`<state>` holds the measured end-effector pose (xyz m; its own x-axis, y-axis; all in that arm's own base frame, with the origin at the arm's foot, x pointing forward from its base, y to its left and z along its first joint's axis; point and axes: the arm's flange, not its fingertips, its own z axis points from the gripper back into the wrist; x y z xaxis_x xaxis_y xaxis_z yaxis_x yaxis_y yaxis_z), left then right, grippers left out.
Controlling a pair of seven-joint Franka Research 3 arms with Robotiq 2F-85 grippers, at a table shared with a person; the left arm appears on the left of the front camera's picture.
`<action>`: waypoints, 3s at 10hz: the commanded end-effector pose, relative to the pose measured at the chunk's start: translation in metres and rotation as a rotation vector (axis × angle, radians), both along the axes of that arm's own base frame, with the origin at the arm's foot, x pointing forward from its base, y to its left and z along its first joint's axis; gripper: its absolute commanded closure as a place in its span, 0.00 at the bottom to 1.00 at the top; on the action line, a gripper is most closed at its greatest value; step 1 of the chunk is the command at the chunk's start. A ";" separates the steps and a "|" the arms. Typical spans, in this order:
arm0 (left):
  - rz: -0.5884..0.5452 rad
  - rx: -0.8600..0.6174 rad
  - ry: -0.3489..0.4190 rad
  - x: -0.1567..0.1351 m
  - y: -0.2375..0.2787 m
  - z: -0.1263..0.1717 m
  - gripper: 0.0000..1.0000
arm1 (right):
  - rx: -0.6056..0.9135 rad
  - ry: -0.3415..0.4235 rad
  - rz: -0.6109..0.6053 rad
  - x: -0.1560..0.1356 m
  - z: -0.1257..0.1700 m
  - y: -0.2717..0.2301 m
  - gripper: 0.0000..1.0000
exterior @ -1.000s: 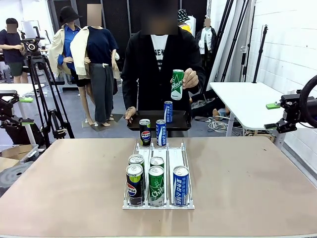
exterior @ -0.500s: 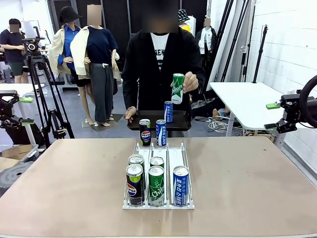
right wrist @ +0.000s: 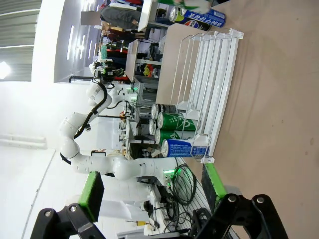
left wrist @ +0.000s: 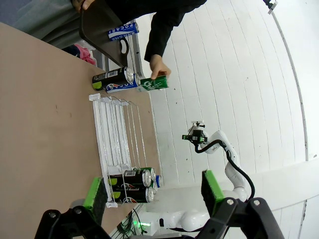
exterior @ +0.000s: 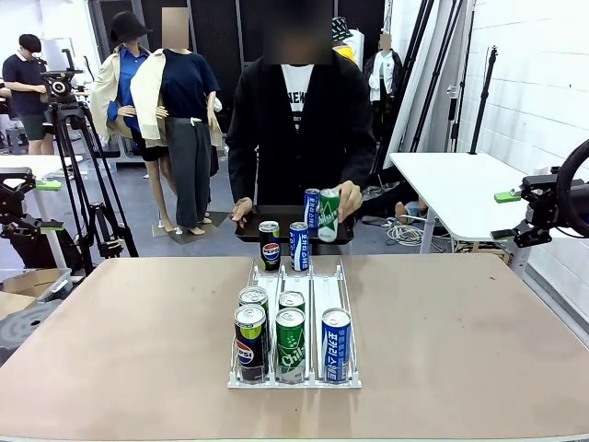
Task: Retrieve and hand over the desired beverage to the person.
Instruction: Pick up another can of the same type that the person held from the Automatic Can Dispenser.
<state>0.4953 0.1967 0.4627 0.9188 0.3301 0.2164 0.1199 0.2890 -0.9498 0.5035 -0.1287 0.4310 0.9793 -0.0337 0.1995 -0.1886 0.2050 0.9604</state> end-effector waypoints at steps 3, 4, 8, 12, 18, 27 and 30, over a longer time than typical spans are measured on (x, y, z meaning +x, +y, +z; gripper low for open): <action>-0.001 0.000 0.000 0.000 -0.001 0.002 0.00 | -0.010 0.005 -0.002 -0.001 -0.001 0.000 0.00; -0.001 0.000 0.000 0.000 -0.001 0.002 0.00 | -0.010 0.005 -0.002 -0.001 -0.001 0.000 0.00; -0.001 0.000 0.000 0.000 -0.001 0.002 0.00 | 0.093 0.023 -0.143 -0.010 0.019 -0.010 0.00; -0.001 0.000 0.000 0.000 -0.001 0.002 0.00 | 0.087 0.110 -0.197 -0.009 0.020 -0.008 0.00; 0.000 0.000 0.000 0.000 0.000 0.000 0.00 | 0.072 0.076 -0.163 -0.008 0.021 -0.019 0.00; -0.147 -0.025 -0.044 -0.055 -0.074 0.083 0.00 | 0.072 0.076 -0.163 -0.008 0.021 -0.019 0.00; -0.158 0.083 -0.046 -0.071 -0.129 0.107 0.00 | 0.072 0.076 -0.163 -0.008 0.021 -0.019 0.00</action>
